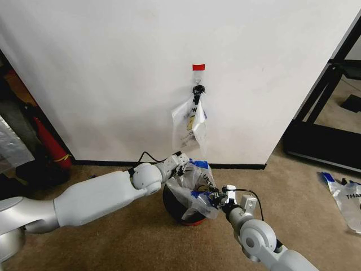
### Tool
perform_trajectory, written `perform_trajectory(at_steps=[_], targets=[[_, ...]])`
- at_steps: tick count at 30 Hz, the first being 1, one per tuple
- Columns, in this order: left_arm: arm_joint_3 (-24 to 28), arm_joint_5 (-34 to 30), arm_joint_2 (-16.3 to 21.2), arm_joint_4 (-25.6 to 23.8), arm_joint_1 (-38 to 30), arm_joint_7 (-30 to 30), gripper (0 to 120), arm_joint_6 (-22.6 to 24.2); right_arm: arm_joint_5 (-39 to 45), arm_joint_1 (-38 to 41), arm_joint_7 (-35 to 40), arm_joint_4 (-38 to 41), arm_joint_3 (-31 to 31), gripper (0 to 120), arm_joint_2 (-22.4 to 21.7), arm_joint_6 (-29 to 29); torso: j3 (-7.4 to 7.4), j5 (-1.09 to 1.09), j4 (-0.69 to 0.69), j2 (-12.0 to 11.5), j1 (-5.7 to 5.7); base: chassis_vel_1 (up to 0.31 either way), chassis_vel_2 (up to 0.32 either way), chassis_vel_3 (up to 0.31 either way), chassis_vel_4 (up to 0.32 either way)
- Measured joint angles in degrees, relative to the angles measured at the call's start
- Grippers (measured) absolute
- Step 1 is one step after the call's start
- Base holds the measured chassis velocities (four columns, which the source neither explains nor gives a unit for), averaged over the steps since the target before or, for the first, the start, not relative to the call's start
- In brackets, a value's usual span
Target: Pick up the garbage bag from the wall and place it over the trash bin.
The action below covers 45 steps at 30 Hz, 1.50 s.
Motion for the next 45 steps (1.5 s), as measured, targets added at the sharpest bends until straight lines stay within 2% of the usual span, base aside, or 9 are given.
perform_trajectory(at_steps=[10,17,28,36,40,42,45], targets=[[0.12,-1.08,-2.43,8.71,-0.25,3.02,0,2.16,-1.22,-0.02,-0.95,-0.15,-0.42,1,-0.11,0.48,0.00,-0.01,0.00,0.00,0.00,0.000,0.000,0.000,0.000],[-0.01,-1.41,-1.12,9.99,0.71,4.61,0,2.47,-1.65,0.08,-1.43,-0.70,-0.44,1,-0.04,0.91,-0.01,-0.02,-0.01,0.00,0.00,0.000,0.000,0.000,0.000],[-1.37,-2.30,3.12,7.68,4.88,5.59,0,2.44,-2.11,0.34,-1.76,-1.19,-0.58,1,-0.12,1.23,-0.01,-0.03,0.00,0.00,0.00,0.000,0.000,0.000,0.000],[-2.70,-3.24,4.20,5.62,5.78,6.00,0,2.78,-2.15,0.52,-1.45,-1.08,-0.87,1,-0.10,1.26,-0.01,-0.02,0.00,0.00,0.00,0.000,0.000,0.000,0.000],[-4.71,-2.91,4.84,3.61,6.05,4.89,15,2.82,-2.29,0.50,-1.24,-1.08,-0.87,1,0.21,1.27,-0.01,-0.03,0.00,0.00,0.00,0.000,0.000,0.000,0.000],[-5.20,-2.80,5.12,3.00,6.05,4.74,16,2.81,-2.33,0.51,-1.23,-1.10,-0.89,1,0.30,1.31,-0.01,-0.03,-0.01,0.00,0.00,0.000,0.000,0.000,0.000],[-6.86,-1.94,6.90,-0.22,6.08,4.53,30,2.87,-2.36,0.59,-1.13,-1.19,-0.90,1,0.80,1.41,-0.01,-0.03,-0.01,0.00,0.00,0.000,0.000,0.000,0.000]])
